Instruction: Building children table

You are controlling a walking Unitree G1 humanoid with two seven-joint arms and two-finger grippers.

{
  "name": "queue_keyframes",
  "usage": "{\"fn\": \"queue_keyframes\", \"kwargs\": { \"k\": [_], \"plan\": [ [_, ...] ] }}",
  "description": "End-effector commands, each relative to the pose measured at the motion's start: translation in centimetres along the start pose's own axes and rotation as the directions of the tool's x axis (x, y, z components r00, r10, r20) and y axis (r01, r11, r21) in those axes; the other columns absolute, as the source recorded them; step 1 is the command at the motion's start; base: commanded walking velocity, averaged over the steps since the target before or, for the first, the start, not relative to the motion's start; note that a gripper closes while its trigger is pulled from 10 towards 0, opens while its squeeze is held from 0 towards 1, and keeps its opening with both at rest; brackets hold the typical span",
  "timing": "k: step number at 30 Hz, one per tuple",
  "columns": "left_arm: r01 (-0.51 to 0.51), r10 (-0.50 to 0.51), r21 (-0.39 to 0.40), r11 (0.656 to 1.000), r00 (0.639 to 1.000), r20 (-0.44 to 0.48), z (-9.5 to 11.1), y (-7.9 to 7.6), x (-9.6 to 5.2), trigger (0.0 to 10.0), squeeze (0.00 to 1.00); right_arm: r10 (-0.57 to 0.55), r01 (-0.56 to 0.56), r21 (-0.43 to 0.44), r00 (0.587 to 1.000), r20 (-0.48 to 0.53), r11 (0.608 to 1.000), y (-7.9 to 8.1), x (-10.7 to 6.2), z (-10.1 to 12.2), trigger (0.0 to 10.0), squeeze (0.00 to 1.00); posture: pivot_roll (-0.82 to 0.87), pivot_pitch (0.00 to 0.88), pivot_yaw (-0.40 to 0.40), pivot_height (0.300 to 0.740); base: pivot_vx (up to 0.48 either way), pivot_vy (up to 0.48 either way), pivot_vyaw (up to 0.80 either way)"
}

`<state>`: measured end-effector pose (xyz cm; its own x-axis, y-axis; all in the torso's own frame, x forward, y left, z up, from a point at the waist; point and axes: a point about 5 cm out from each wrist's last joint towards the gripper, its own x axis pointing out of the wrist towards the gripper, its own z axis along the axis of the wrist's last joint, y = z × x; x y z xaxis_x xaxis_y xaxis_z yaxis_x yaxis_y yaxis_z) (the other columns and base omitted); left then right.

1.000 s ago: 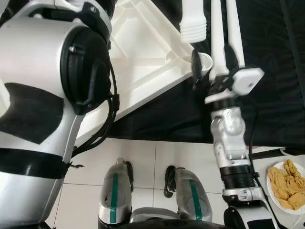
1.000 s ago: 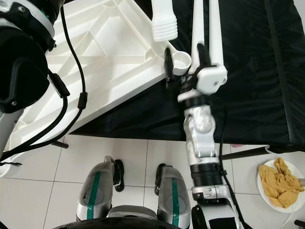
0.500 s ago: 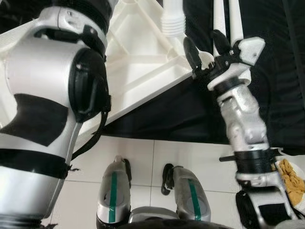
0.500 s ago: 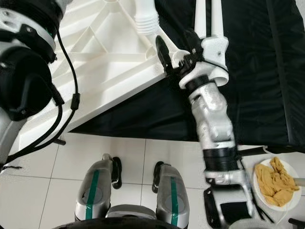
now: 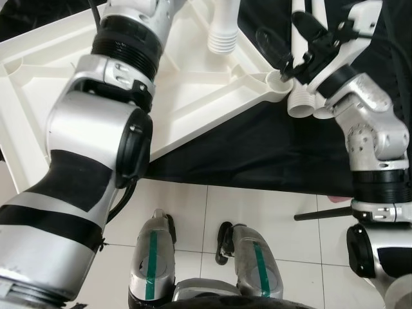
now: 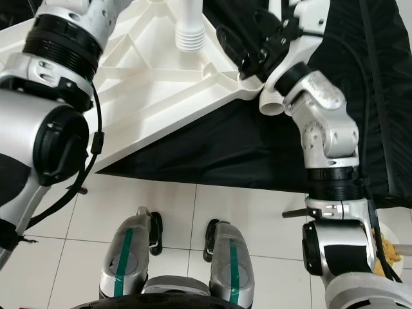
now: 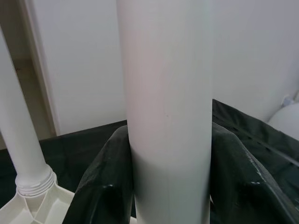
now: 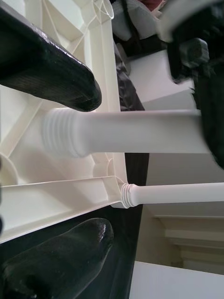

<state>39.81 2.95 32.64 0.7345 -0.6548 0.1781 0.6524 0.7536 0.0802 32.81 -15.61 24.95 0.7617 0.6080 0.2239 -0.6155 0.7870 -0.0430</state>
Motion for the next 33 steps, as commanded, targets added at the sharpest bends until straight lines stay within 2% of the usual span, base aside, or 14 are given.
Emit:
{"fn": "queue_keyframes", "kwargs": {
  "k": [1, 5, 10, 12, 15, 17, 26, 33],
  "plan": [
    [0.063, -0.063, 0.048, 0.997, 0.998, 0.007, 0.1, -1.1, 0.2, 10.0, 0.0, -0.002, 0.002, 0.017, 1.0, -0.029, 1.0, -0.5, 0.2, 0.3, 10.0, 0.0, 0.07, 0.041, -0.049, 0.74, 0.0, 0.0, 0.0],
    [0.067, -0.067, 0.055, 0.996, 0.998, 0.006, 0.1, -1.3, 0.1, 10.0, 0.0, -0.004, 0.004, 0.022, 0.999, -0.043, 1.0, -0.7, 0.4, 0.5, 10.0, 0.0, 0.07, 0.041, -0.049, 0.74, 0.0, 0.0, 0.0],
    [0.097, -0.098, 0.112, 0.989, 0.995, 0.009, -0.5, -3.1, 0.1, 10.0, 0.0, 0.024, -0.022, 0.03, 0.997, -0.067, 0.999, -1.0, 1.6, 1.2, 10.0, 0.0, 0.08, 0.046, -0.061, 0.74, 0.0, 0.0, 0.0],
    [0.11, -0.113, 0.125, 0.986, 0.993, 0.018, -0.4, -4.0, 0.0, 10.0, 0.0, 0.038, -0.035, 0.032, 0.996, -0.087, 0.999, -1.0, 2.2, 0.9, 10.0, 0.0, 0.08, 0.047, -0.064, 0.74, 0.0, 0.0, 0.0],
    [0.114, -0.117, 0.127, 0.985, 0.993, 0.02, -0.3, -4.2, 0.0, 10.0, 0.0, 0.042, -0.039, 0.036, 0.995, -0.095, 0.999, -1.0, 2.4, 0.7, 10.0, 0.0, 0.08, 0.048, -0.065, 0.74, 0.0, 0.0, 0.0],
    [0.127, -0.131, 0.134, 0.983, 0.991, 0.029, -0.2, -5.0, 0.0, 10.0, 0.0, 0.05, -0.045, 0.049, 0.993, -0.107, 0.998, -0.9, 2.8, 0.2, 10.0, 0.0, 0.09, 0.049, -0.066, 0.74, 0.0, 0.0, 0.0],
    [0.151, -0.159, 0.148, 0.977, 0.986, 0.043, 0.3, -6.1, 0.1, 10.0, 0.0, 0.066, -0.057, 0.065, 0.985, -0.156, 0.996, -0.8, 3.3, -1.2, 10.0, 0.0, 0.09, 0.051, -0.068, 0.74, 0.0, 0.0, 0.0],
    [0.167, -0.177, 0.157, 0.973, 0.983, 0.055, 0.8, -6.9, 0.0, 10.0, 0.0, 0.062, -0.052, 0.067, 0.986, -0.154, 0.996, -1.0, 3.6, -1.3, 10.0, 0.0, 0.09, 0.051, -0.067, 0.74, 0.0, 0.0, 0.0]
  ]
}}
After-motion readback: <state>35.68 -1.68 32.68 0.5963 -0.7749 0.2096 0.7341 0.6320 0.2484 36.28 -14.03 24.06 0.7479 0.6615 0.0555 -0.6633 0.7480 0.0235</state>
